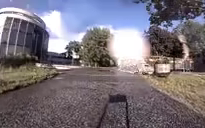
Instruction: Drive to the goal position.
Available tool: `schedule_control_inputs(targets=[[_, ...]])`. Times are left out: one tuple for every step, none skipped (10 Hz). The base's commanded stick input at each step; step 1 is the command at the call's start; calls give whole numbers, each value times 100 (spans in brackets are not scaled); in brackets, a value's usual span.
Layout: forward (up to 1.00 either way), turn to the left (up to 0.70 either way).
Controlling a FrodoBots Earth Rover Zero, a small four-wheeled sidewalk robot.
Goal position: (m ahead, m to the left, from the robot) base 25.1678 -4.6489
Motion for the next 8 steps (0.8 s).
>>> schedule_control_inputs(targets=[[50,0],[50,0],[50,0],[50,0],[50,0],[50,0],[50,0],[50,0]])
